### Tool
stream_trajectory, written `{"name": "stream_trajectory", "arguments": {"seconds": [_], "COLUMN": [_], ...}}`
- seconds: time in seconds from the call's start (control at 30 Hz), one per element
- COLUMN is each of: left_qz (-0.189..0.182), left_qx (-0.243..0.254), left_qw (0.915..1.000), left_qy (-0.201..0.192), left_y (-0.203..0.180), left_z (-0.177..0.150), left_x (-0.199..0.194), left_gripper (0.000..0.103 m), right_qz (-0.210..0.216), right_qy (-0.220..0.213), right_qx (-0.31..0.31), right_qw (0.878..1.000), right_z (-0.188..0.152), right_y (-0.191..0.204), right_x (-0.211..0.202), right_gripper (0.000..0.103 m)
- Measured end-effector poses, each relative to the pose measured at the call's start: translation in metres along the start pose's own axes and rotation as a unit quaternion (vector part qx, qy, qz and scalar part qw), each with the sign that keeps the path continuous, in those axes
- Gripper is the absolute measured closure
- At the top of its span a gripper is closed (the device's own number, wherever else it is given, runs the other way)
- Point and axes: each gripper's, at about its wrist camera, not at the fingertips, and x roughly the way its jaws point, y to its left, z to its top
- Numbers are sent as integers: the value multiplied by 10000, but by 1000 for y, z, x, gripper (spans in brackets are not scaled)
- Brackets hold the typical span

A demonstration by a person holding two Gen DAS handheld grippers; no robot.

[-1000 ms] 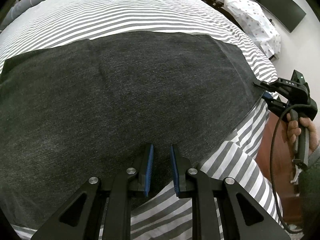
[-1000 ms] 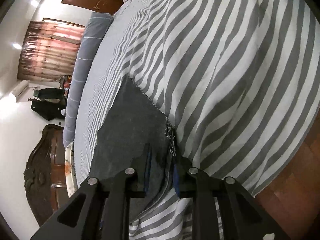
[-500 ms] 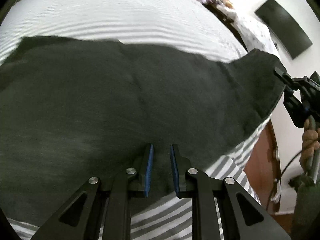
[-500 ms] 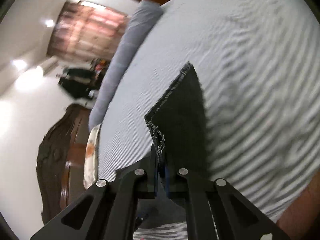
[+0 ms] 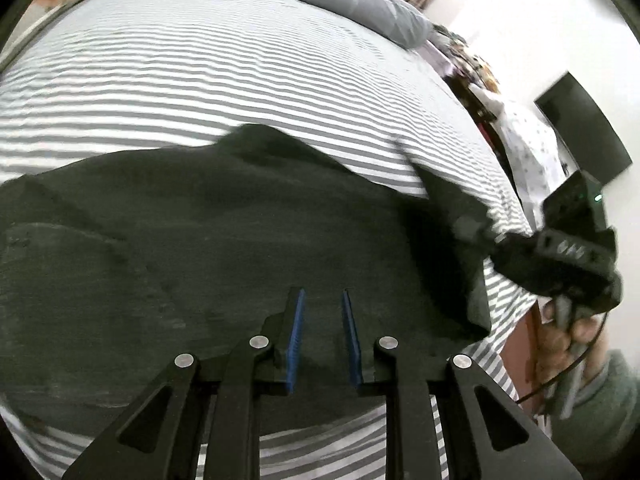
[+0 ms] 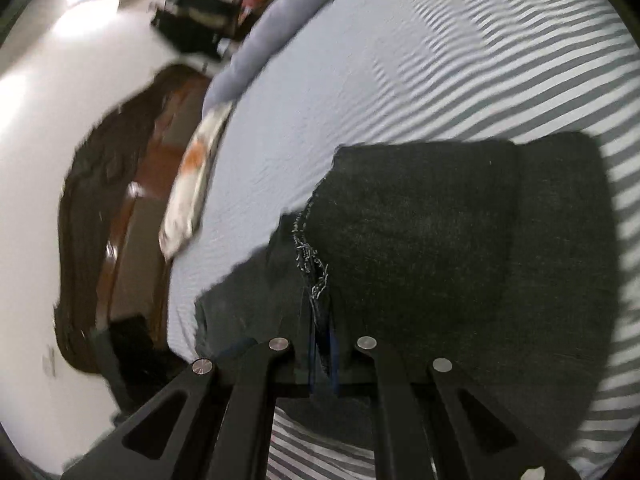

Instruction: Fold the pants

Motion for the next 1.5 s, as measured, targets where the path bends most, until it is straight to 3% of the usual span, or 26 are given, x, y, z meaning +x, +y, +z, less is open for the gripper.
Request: {"name": "stream_trajectory", "arguments": {"seconds": [0.13, 0.3, 0.43, 0.57, 0.7, 0.83, 0.9, 1.1, 1.23, 1.3, 1.43, 1.5], "left_qz": [-190, -441, -823, -1176, -1249, -1484, -1430, -1468, -1186, -1106, -779, -611], "left_qx": [-178, -219, -374, -448, -576, -746, -759, -959, -1045, -1049, -969, -949], "left_qw": [9997, 9987, 9952, 9902, 9861, 9821, 9830, 9811, 9841, 9855, 9909, 9923], "left_qy": [22, 113, 371, 611, 931, 892, 869, 817, 811, 742, 514, 504], "left_y": [21, 26, 20, 10, 9, 15, 15, 16, 13, 11, 9, 10], "left_z": [-1, 1, 4, 9, 10, 4, 5, 8, 9, 9, 9, 7], "left_x": [-8, -2, 14, 35, 58, 58, 57, 59, 67, 67, 64, 64], "left_gripper": [80, 79, 78, 69, 66, 63, 61, 58, 58, 62, 96, 98], "right_qz": [-131, -413, -432, -468, -428, -578, -631, -518, -474, -512, -703, -720], "right_qy": [454, 733, 722, 661, 590, 531, 582, 582, 225, -32, -517, -815], "right_qx": [-247, -462, -342, -345, -141, -239, -257, 118, 589, 855, 1302, 1631], "right_qw": [9986, 9954, 9959, 9961, 9972, 9966, 9960, 9969, 9969, 9950, 9876, 9806], "right_z": [-21, -42, -52, -62, -72, -88, -97, -113, -107, -102, -96, -94], "right_y": [15, 20, 14, 10, 0, 1, -1, -19, -36, -45, -68, -80], "right_x": [46, 70, 72, 65, 56, 44, 37, 34, 22, 11, -15, -30], "right_gripper": [96, 92, 90, 85, 84, 77, 68, 66, 59, 59, 59, 59]}}
